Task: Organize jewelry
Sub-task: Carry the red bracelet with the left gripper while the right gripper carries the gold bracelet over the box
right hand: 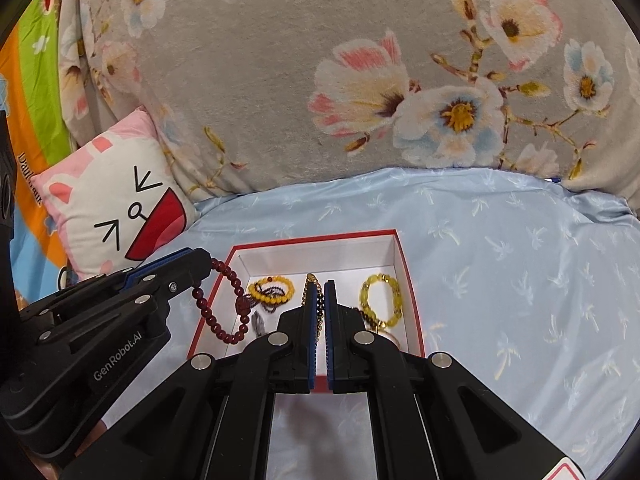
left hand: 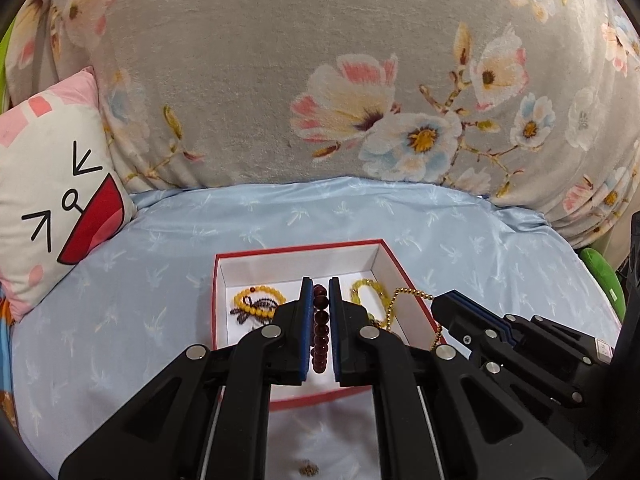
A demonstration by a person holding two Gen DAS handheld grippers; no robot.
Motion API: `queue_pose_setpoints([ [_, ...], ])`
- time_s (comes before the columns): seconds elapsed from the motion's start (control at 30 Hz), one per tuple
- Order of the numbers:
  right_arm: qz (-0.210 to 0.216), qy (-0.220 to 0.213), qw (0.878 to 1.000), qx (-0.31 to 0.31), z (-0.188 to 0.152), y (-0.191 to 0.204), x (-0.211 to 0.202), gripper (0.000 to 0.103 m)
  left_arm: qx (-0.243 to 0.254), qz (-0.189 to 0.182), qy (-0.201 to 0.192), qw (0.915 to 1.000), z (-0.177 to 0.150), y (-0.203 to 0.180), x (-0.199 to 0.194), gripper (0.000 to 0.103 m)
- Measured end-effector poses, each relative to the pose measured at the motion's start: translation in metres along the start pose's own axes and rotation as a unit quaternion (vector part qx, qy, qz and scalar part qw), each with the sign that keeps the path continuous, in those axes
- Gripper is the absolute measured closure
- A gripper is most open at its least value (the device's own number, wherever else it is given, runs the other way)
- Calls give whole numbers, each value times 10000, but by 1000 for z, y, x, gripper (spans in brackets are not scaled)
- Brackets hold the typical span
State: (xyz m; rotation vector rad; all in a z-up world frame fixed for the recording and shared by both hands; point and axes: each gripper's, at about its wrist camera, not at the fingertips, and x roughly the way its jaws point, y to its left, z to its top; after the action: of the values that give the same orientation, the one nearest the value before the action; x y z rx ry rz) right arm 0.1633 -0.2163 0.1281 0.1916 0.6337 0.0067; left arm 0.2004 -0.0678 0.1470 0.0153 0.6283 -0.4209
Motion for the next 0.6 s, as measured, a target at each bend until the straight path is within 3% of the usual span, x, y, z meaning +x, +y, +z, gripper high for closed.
queue_pose_setpoints([
  [0.6,3,557,9983,173,5,-18,89,100,-7,180,499,9986,0,14,88,95],
])
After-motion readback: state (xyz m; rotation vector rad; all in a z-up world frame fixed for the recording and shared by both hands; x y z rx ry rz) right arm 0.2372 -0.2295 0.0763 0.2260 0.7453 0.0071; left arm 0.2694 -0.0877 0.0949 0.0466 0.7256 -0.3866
